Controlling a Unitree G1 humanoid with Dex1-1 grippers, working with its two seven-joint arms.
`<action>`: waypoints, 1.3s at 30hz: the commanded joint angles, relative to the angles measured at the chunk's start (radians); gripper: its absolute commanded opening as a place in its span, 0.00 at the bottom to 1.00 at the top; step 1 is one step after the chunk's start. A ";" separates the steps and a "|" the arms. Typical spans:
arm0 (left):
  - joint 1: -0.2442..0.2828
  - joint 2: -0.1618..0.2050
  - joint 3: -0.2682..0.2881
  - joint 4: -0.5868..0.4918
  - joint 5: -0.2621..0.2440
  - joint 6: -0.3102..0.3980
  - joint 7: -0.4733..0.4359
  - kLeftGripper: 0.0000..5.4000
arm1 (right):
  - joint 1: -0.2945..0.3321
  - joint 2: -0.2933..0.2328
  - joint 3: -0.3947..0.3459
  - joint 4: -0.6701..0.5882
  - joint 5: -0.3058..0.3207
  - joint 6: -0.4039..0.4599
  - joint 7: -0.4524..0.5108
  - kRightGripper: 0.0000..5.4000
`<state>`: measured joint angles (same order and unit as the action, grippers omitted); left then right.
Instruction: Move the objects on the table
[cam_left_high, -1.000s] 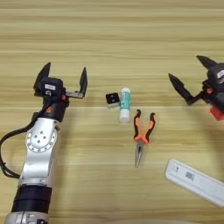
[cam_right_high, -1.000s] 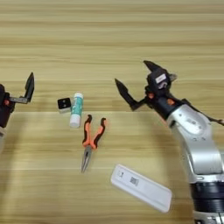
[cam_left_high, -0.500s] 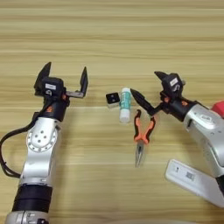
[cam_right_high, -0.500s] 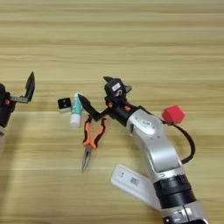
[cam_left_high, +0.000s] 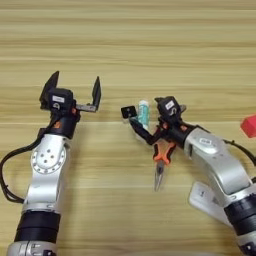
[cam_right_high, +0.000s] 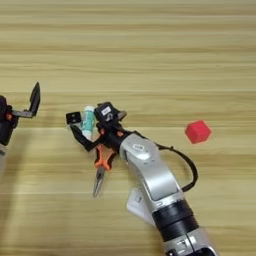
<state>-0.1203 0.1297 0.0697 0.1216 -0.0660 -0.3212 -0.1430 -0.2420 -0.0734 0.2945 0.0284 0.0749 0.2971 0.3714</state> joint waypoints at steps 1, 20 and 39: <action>-0.003 0.002 -0.003 0.002 0.003 -0.006 -0.006 1.00 | -0.019 0.031 0.006 0.050 -0.035 0.045 -0.050 0.99; -0.005 -0.003 -0.014 -0.001 0.009 -0.003 0.002 1.00 | -0.108 0.113 0.013 0.183 -0.133 0.214 -0.166 0.95; -0.016 -0.001 -0.012 0.006 0.009 -0.006 0.006 1.00 | -0.151 0.125 -0.012 0.270 -0.146 0.211 -0.194 0.49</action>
<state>-0.1253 0.1284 0.0566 0.1218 -0.0642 -0.3216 -0.1397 -0.3885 0.0536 0.2941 0.2732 -0.0565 0.4916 0.1946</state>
